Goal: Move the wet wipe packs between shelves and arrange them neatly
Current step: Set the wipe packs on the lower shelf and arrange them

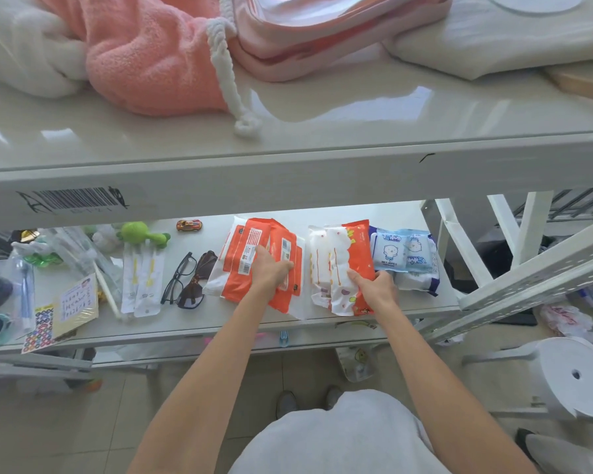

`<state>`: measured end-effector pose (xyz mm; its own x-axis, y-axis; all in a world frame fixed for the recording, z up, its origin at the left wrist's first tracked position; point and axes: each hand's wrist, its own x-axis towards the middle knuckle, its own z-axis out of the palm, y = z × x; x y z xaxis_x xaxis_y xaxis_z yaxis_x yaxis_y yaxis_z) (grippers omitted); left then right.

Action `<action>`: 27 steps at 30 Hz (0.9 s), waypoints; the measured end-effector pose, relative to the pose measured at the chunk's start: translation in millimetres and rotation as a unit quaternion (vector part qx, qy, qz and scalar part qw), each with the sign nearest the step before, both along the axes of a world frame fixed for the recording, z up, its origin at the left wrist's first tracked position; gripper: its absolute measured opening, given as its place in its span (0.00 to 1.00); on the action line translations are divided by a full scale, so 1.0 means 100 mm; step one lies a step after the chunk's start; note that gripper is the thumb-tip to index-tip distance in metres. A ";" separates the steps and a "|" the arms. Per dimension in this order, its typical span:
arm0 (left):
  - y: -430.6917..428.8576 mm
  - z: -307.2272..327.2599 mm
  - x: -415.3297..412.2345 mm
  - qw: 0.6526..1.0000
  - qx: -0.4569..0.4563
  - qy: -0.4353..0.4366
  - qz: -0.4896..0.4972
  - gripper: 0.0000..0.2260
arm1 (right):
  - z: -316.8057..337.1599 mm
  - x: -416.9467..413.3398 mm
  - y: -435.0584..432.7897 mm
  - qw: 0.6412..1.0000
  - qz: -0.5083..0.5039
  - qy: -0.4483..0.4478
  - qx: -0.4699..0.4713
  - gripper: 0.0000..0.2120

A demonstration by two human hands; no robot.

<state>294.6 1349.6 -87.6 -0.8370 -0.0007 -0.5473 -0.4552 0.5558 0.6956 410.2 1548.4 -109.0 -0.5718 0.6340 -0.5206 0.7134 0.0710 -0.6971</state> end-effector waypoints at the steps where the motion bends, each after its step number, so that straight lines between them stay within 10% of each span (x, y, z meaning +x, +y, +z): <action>1: -0.02 0.03 0.01 0.999 -0.026 0.034 -0.003 0.30 | -0.01 -0.01 -0.01 1.000 0.001 -0.001 -0.006 0.26; 6: 0.11 0.10 0.20 0.973 -0.152 0.153 -0.077 0.29 | -0.03 -0.06 -0.10 1.000 0.015 0.007 -0.026 0.22; 13: 0.23 0.02 0.33 0.992 -0.004 0.038 -0.124 0.25 | -0.03 -0.22 -0.17 0.993 -0.009 0.010 -0.116 0.20; 27: -0.07 -0.35 0.56 0.983 -0.006 0.147 -0.106 0.26 | 0.17 -0.26 -0.36 0.957 0.024 0.038 -0.287 0.10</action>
